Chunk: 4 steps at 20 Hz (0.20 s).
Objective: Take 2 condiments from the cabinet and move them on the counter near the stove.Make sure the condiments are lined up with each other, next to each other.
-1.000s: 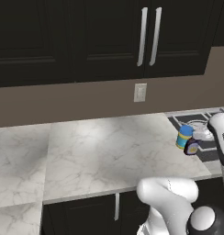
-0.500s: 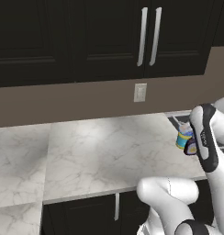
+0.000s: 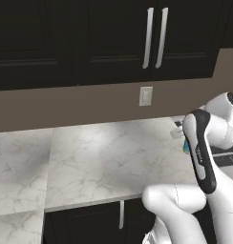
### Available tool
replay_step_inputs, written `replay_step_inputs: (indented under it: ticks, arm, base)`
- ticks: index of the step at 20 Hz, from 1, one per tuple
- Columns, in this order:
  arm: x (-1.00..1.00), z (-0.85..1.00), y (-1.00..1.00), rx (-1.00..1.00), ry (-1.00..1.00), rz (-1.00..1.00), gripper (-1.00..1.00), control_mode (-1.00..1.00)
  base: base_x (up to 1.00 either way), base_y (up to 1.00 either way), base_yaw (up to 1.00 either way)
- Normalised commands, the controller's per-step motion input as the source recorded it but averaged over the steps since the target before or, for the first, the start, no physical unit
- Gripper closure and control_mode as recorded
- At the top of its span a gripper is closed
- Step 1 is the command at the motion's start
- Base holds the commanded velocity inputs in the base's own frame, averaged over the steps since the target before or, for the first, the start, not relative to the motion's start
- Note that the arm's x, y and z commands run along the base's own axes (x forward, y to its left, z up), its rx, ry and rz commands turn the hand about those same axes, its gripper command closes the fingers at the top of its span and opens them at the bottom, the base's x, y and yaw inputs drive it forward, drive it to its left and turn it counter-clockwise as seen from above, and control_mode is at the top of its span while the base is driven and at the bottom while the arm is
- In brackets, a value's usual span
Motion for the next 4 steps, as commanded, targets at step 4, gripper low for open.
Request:
replay_step_inputs:
  ticks: [4]
  arm:
    - [-0.15,0.18,0.55,0.00,0.03,0.00,-1.00,-1.00]
  base:
    - [0.00,0.00,0.00]
